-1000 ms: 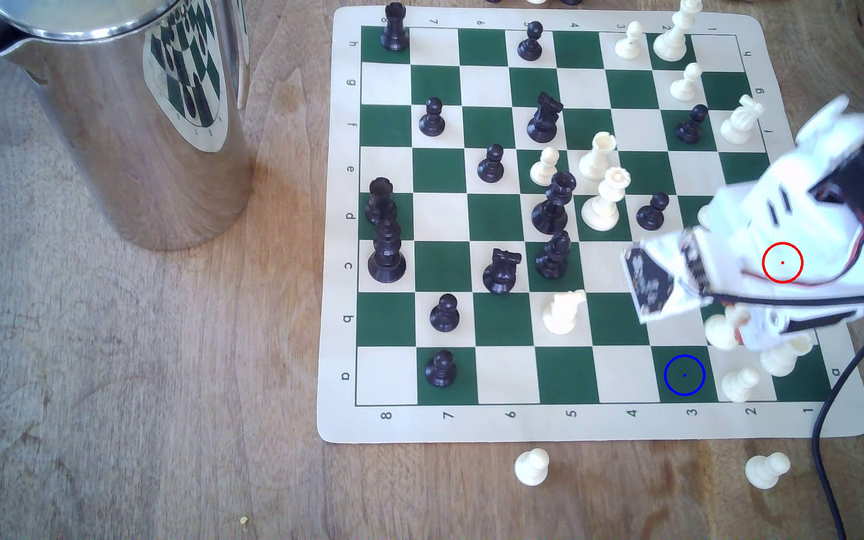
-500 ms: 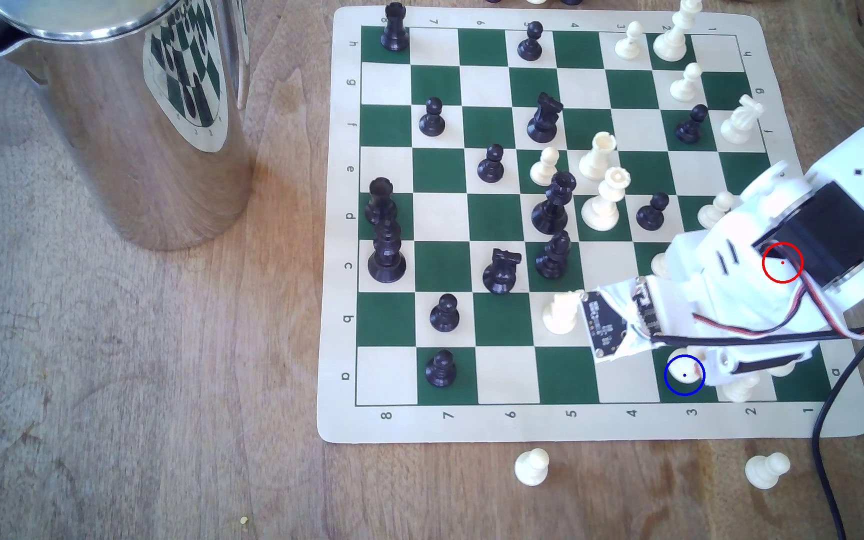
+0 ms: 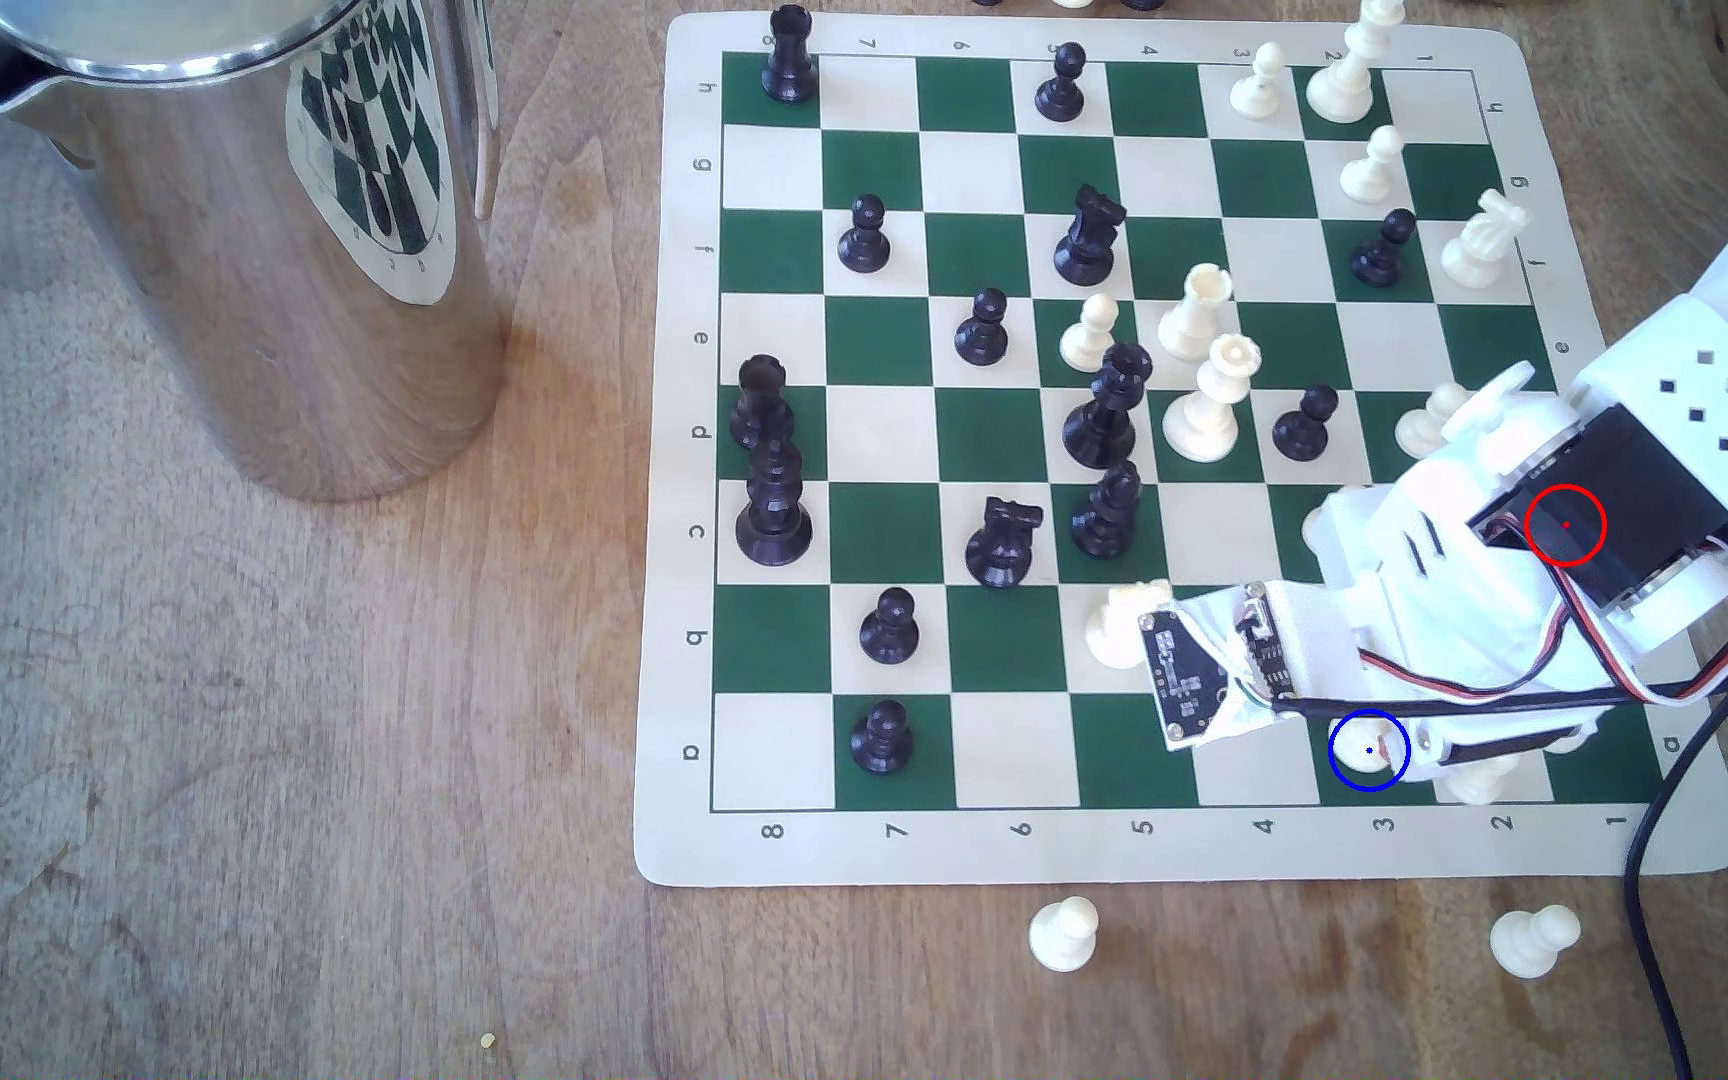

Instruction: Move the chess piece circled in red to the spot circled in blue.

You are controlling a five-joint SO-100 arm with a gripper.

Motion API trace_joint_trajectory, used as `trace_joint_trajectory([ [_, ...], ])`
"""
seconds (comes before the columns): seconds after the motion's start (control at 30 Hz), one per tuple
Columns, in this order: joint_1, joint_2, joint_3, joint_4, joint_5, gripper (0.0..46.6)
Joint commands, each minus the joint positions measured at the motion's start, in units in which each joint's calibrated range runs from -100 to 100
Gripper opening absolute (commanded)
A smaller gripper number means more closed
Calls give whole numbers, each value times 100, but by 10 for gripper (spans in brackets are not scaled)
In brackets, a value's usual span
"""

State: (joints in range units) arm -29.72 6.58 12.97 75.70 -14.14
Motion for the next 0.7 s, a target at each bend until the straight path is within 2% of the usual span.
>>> trace_joint_trajectory([
  [0.0, 4, -55, -354, -10, 49, 23],
  [0.27, -4, 98, -309, -10, 83, 36],
  [0.33, -4, 123, -309, 6, 98, 67],
  [0.37, 4, 149, -309, 39, 117, 117],
  [0.43, 11, 166, -309, 72, 132, 163],
  [0.5, 19, 166, -309, 96, 142, 185],
  [0.67, 19, 166, -300, 203, 171, 194],
])
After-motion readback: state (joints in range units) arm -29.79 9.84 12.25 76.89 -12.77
